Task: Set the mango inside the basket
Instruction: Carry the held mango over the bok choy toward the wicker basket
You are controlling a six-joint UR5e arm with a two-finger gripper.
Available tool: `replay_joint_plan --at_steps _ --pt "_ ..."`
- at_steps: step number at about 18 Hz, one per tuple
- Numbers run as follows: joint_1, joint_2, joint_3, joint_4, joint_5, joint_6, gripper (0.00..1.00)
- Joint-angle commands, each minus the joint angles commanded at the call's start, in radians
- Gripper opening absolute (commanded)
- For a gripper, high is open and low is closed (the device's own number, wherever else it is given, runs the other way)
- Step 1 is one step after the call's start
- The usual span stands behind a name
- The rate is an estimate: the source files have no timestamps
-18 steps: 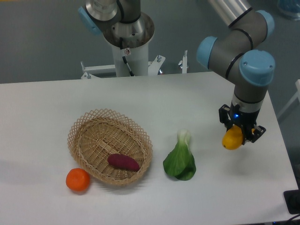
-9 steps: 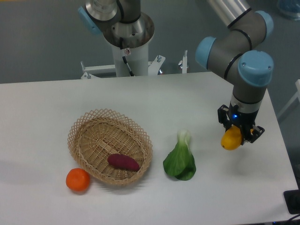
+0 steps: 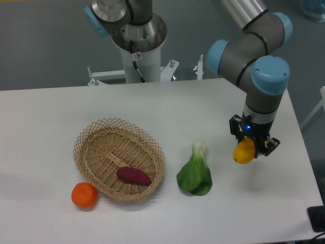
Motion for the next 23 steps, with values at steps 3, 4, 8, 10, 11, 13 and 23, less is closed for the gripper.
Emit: replay_joint_plan --at_steps 3,4,8,10,11,13,23 --pt "-0.021 0.012 -0.011 -0.002 -0.002 -0.002 0.42" --pt "-0.026 0.012 -0.012 -0.002 -0.003 -0.002 0.42" --pt "-0.077 0.020 -0.038 0.002 0.003 -0.021 0.42" --pt "-0.098 0.023 -0.045 0.003 0.005 -0.037 0.42" --pt "-0.110 0.026 -0.046 0.003 0.003 -0.044 0.42" --pt "-0.144 0.032 -0.051 0.002 0.005 -0.066 0.42" --pt "-0.331 0.123 -0.190 0.021 -0.003 -0.195 0.43"
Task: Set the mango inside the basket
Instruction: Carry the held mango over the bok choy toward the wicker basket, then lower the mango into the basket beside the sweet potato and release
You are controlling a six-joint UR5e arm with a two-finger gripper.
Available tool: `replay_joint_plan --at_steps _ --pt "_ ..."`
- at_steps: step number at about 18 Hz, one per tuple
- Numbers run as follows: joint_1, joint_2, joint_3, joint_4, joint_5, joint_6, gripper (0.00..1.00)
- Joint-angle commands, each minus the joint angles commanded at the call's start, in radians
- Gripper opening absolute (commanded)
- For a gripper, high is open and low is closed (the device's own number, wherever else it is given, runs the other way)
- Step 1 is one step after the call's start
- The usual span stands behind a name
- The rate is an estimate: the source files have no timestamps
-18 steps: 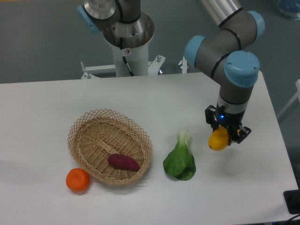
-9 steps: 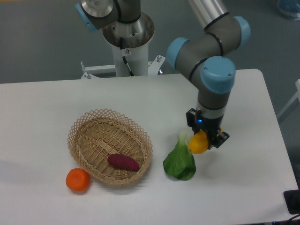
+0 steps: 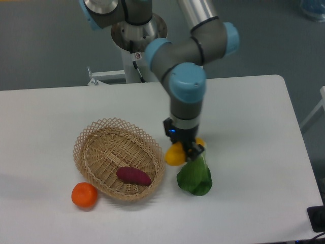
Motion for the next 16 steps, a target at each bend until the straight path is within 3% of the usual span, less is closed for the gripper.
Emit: replay_joint_plan --at_steps 8,16 --pt "-0.178 -0.029 0.006 0.000 0.000 -0.167 0.43" --pt "-0.244 -0.061 -0.003 0.000 0.000 -0.218 0.45"
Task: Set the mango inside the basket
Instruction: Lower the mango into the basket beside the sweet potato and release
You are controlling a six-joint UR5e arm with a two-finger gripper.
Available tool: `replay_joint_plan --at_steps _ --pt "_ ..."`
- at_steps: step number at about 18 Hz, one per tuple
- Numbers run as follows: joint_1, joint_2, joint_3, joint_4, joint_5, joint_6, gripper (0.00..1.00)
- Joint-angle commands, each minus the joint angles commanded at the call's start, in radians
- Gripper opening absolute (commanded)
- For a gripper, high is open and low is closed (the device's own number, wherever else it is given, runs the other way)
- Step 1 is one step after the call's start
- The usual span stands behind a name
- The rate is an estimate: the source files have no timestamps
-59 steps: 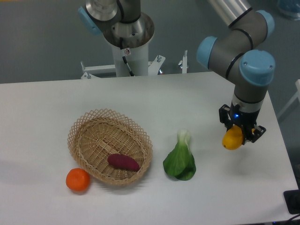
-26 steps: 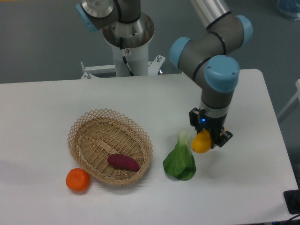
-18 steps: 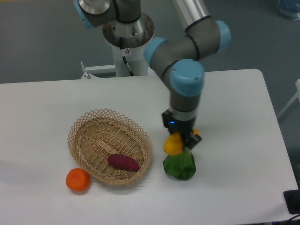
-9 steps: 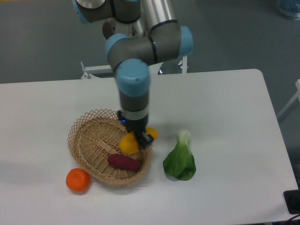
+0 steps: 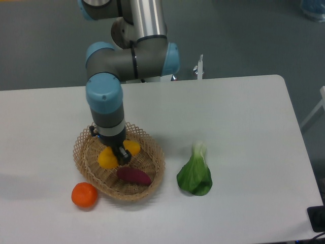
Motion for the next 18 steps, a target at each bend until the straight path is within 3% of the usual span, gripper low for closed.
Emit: replay_joint_plan --at_steps 3,6,7,10,18 --pt "-0.005 -0.002 -0.002 0.002 0.000 -0.021 0.46" --pt "-0.006 0.000 -0.011 0.002 0.002 -0.020 0.60" --pt "-0.006 0.000 -0.015 0.003 0.002 -0.018 0.67" --pt "-0.015 0.000 -0.015 0.003 0.005 -0.022 1.00" --pt "-0.015 0.003 -0.009 0.015 0.000 -0.032 1.00"
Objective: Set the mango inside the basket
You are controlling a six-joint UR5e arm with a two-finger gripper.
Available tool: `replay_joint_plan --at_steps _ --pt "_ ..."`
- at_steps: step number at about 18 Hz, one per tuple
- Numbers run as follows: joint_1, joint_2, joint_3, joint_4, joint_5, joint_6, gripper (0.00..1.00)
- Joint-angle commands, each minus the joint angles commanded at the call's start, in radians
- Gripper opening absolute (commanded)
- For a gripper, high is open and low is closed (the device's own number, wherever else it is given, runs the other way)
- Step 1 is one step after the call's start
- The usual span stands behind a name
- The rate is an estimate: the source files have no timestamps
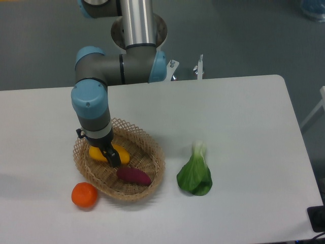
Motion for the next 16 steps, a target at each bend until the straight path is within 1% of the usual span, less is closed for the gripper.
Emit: replay_joint_plan --at_steps 3,5,7,10,12,15,16 --pt "0.011 -0.006 0.005 0.072 0.008 -0.002 1.00" --pt "0.047 -0.009 0.012 0.086 0.018 -0.003 1.00" --pt "0.096 -0.005 0.020 0.088 0.041 0.001 1.00" --pt "0.136 -0.015 0.067 0.085 0.043 0.008 1.00" --pt "0.176 -0.026 0.090 0.083 0.041 0.012 1.00" --pt "0.248 -0.025 0.120 0.065 0.043 0.070 1.00" --pt "0.267 -0.023 0.129 0.048 0.043 0.104 1.00"
